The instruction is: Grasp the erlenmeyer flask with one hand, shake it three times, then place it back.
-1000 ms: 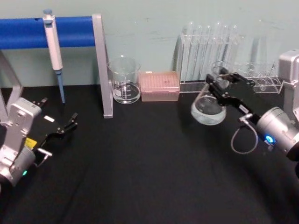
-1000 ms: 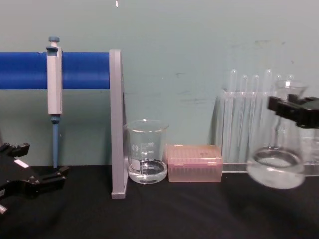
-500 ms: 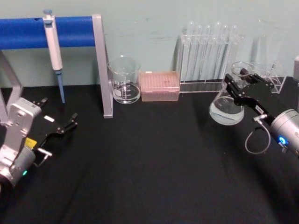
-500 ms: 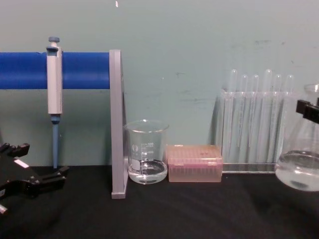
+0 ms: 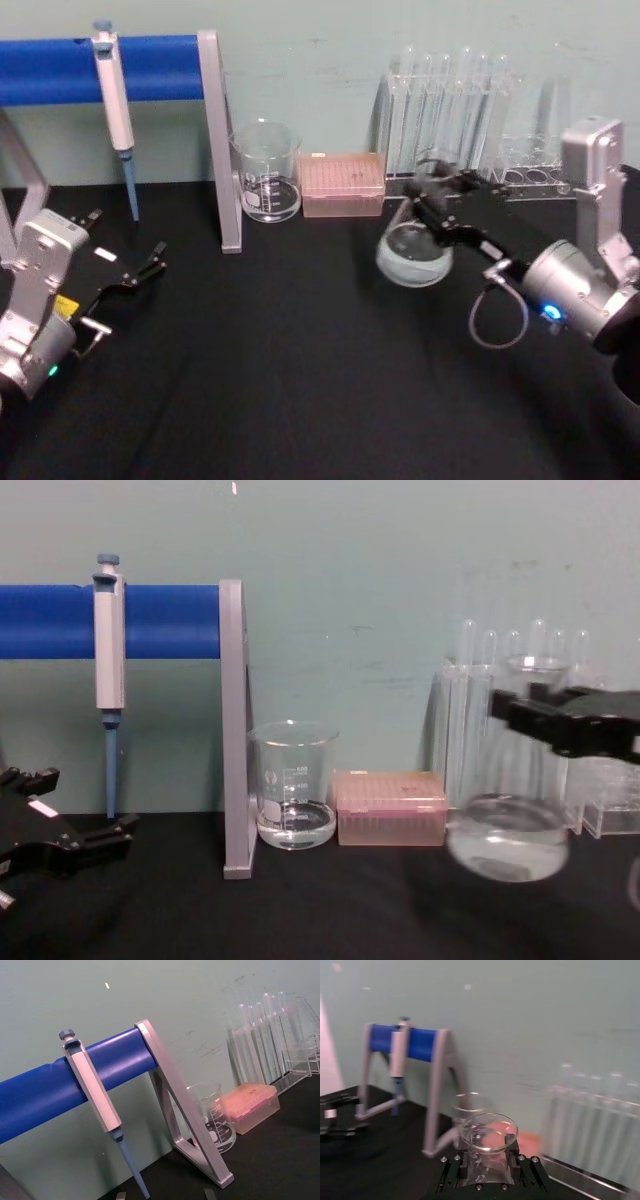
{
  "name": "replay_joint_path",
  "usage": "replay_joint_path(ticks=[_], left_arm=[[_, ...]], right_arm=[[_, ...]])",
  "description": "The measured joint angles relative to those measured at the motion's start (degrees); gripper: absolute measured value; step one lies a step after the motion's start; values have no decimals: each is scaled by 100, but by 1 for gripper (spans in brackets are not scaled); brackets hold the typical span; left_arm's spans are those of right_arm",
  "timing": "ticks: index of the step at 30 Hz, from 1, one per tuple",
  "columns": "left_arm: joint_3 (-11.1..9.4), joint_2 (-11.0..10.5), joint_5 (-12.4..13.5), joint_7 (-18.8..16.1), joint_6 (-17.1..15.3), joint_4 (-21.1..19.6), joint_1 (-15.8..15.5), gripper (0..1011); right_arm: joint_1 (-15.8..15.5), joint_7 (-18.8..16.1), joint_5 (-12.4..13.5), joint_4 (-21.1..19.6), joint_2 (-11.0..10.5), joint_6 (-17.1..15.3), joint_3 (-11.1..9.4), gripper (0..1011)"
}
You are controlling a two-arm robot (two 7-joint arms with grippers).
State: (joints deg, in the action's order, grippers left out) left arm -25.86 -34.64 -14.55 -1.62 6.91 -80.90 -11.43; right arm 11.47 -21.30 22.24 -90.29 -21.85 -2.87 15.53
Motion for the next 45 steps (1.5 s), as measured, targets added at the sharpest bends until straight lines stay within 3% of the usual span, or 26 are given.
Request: replay_joint_path(ticks=[11,24,32,45], left_arm=[[0,0,0,0,0,0,0,1001],[0,0,0,0,0,0,0,1001],[0,0,0,0,0,0,0,1001],[0,0,0,0,0,0,0,1001]], right_arm=[[306,-707,195,73,-25,22,644,451],[423,-679,306,162,-106,138,822,451],[314,-335,332,151,-171,140,611,450],[-206,505,275,-85,-285,38,-196,451]])
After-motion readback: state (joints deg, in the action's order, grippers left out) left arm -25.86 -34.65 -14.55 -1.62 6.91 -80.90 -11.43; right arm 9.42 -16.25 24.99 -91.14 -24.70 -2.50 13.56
